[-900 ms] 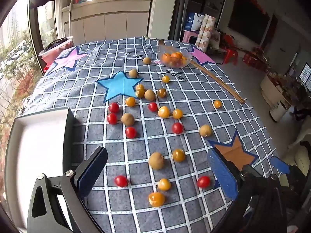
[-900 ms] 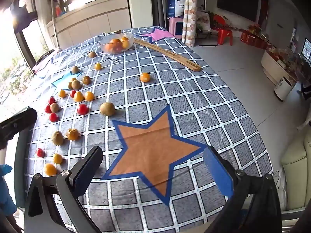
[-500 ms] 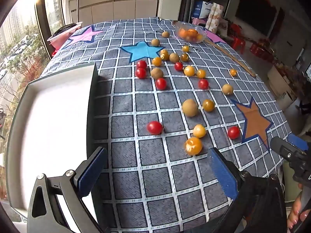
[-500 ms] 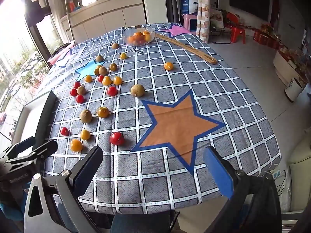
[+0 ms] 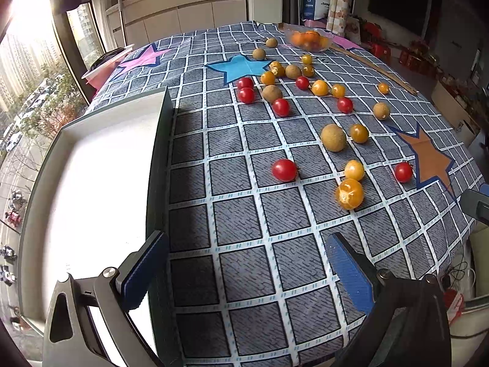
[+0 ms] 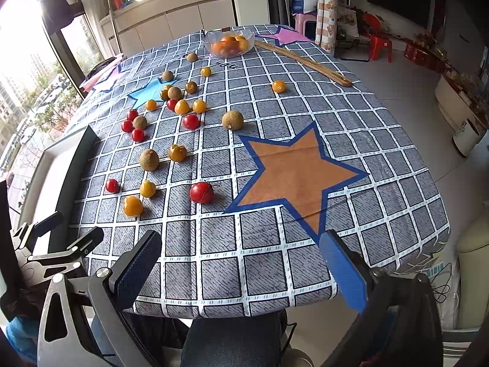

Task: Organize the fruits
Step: 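Move the left tool toward a red cherry tomato on the cloth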

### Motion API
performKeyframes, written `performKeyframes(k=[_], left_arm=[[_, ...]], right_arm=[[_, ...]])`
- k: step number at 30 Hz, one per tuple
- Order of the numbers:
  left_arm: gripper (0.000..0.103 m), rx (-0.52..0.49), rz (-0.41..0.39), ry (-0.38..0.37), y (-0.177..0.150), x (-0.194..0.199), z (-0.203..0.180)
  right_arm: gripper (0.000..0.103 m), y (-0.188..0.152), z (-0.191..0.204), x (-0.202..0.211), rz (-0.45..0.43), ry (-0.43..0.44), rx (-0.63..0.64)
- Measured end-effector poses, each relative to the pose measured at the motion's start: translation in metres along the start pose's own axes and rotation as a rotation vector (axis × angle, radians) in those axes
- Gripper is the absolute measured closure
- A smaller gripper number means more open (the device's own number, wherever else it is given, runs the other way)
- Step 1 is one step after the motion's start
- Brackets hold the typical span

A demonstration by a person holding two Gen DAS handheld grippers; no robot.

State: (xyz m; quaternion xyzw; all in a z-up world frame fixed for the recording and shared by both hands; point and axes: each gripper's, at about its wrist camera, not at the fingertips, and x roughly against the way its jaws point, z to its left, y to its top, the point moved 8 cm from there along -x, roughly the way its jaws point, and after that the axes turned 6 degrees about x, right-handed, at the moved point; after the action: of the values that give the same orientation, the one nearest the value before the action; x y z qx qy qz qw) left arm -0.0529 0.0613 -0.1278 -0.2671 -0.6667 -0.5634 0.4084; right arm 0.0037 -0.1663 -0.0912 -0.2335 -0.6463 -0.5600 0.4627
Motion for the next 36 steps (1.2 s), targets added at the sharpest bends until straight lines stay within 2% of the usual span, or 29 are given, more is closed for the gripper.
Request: performKeyframes(k=[6, 22, 36], left_arm=[[0.000, 0.087, 0.040, -0.054, 0.003, 0.003, 0.005], [0.000, 0.054, 0.062, 0.003, 0.008, -0.007, -0.006], [0.000, 0.017, 0.035, 0.062, 0.021, -0.016, -0.003]], right_arm=[[0.000, 0.001, 0.004, -0.008, 0.017, 0.009, 0.000], [0.000, -0.005, 0.005, -0.017, 0.041, 0.004, 0.018], [0.000, -0.004, 0.011, -0.024, 0.046, 0.013, 0.039]])
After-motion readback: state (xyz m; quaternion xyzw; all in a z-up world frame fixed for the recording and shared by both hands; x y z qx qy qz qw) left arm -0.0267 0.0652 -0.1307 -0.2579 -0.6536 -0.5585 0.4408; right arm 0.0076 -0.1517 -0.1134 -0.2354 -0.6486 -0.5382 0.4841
